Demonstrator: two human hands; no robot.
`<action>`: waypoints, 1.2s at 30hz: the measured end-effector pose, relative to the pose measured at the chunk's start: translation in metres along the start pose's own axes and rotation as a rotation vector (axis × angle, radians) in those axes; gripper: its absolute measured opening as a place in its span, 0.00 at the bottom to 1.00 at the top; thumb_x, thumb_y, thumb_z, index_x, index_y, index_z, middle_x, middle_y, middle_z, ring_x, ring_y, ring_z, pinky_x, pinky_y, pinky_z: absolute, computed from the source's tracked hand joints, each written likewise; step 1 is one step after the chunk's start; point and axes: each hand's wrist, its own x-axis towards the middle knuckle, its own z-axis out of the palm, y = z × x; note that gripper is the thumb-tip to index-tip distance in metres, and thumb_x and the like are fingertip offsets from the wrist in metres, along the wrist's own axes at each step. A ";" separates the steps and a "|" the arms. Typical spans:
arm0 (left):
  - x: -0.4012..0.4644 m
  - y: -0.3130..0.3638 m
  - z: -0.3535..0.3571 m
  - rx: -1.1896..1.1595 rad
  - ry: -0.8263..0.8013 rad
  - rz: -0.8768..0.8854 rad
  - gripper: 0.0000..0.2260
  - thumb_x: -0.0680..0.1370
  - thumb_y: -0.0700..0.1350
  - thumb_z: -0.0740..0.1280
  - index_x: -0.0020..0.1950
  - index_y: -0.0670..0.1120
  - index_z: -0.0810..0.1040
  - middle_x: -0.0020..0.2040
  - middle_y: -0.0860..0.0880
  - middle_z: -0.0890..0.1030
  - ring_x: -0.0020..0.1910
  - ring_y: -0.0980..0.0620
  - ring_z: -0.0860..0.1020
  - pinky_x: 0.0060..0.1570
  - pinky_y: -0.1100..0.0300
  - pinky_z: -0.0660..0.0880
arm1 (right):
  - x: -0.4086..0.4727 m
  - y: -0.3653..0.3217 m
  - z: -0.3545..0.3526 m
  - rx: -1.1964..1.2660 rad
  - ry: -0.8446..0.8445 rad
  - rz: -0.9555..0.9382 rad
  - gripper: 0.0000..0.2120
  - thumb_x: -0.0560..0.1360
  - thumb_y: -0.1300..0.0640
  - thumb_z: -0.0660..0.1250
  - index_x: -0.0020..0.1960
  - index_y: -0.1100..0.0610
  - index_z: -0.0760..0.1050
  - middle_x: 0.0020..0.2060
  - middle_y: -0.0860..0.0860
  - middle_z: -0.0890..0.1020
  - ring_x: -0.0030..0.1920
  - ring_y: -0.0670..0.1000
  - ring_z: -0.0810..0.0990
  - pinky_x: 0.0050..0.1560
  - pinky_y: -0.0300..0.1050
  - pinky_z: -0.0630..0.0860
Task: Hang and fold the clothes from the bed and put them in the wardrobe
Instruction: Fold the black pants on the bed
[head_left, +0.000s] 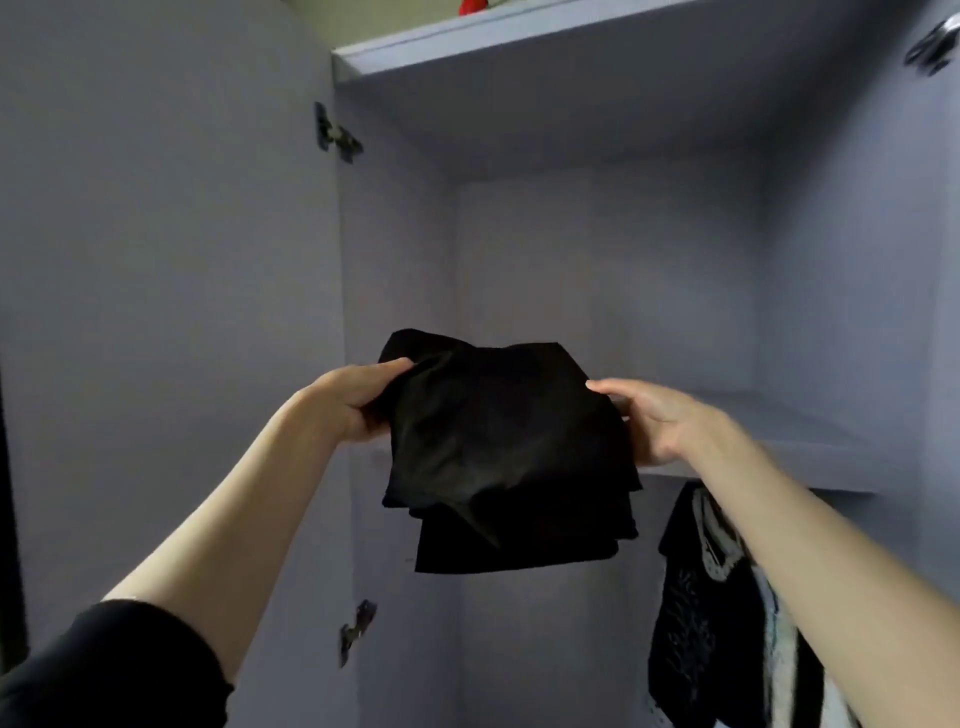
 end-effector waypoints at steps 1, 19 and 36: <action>0.012 0.013 0.010 0.009 -0.035 0.023 0.09 0.76 0.46 0.68 0.50 0.40 0.76 0.38 0.44 0.83 0.34 0.50 0.81 0.26 0.61 0.78 | 0.002 -0.016 -0.008 0.005 0.030 -0.035 0.16 0.68 0.48 0.72 0.47 0.58 0.73 0.44 0.54 0.72 0.51 0.55 0.72 0.62 0.52 0.70; 0.216 0.044 0.205 0.016 -0.476 -0.022 0.10 0.75 0.47 0.70 0.49 0.41 0.76 0.38 0.44 0.81 0.34 0.49 0.80 0.24 0.62 0.76 | 0.029 -0.119 -0.179 -0.112 0.533 -0.052 0.22 0.72 0.46 0.68 0.54 0.63 0.74 0.49 0.57 0.77 0.49 0.57 0.76 0.49 0.51 0.73; 0.300 -0.020 0.269 1.024 -0.560 0.416 0.23 0.80 0.53 0.61 0.73 0.48 0.63 0.70 0.49 0.69 0.66 0.49 0.69 0.59 0.57 0.69 | 0.126 -0.076 -0.208 -1.024 0.610 -0.319 0.16 0.77 0.50 0.65 0.63 0.54 0.76 0.62 0.50 0.77 0.63 0.49 0.73 0.59 0.36 0.64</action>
